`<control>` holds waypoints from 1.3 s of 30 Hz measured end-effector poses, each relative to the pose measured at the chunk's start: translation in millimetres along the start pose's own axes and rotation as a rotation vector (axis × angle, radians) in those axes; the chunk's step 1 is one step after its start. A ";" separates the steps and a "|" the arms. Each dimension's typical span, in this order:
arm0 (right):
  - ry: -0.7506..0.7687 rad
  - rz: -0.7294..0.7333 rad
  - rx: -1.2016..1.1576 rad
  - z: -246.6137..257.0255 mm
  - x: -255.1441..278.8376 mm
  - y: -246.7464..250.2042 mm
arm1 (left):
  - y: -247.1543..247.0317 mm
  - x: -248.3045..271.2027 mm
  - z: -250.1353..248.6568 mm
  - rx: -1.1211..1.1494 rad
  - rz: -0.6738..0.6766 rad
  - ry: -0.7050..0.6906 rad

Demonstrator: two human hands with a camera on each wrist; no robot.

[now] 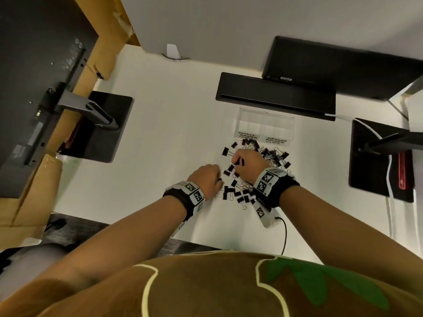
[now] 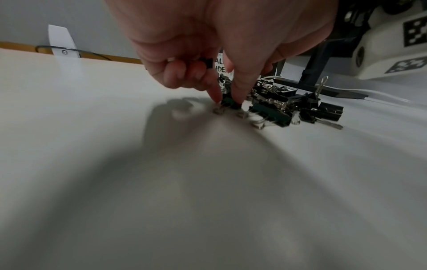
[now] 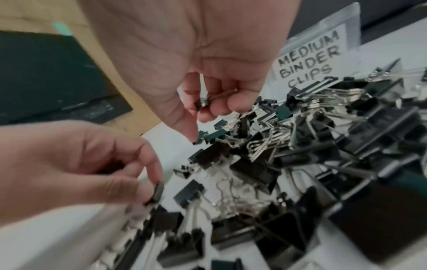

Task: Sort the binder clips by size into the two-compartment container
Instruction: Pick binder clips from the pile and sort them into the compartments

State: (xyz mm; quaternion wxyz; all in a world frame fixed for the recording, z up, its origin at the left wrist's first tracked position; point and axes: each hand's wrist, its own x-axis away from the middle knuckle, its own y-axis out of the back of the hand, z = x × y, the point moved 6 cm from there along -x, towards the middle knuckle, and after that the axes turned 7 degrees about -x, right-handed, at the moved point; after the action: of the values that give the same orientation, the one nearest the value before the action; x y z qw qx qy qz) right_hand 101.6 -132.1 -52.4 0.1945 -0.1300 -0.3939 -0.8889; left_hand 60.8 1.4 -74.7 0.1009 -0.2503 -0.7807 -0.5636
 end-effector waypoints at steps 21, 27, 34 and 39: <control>-0.234 -0.035 -0.580 -2.7 -7.8 36.3 | 20.5 -11.8 12.4 0.320 -0.106 0.197; -0.333 -0.258 -0.764 -11.7 -42.9 92.1 | 33.2 -27.0 0.7 0.447 -0.135 0.207; -0.207 -0.224 -0.128 -3.2 -59.4 97.8 | 72.9 -57.7 -28.4 0.420 -0.165 0.131; -0.179 -0.304 -0.188 -17.2 -27.9 101.5 | 103.6 -88.2 -51.5 0.302 -0.202 0.063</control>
State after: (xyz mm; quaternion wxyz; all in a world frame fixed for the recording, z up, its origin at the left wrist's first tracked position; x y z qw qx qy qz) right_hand 170.6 -200.6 -8.4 0.0094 -0.1652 -0.3401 -0.9257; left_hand 182.0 -46.1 -9.9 0.1047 -0.1347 -0.8742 -0.4547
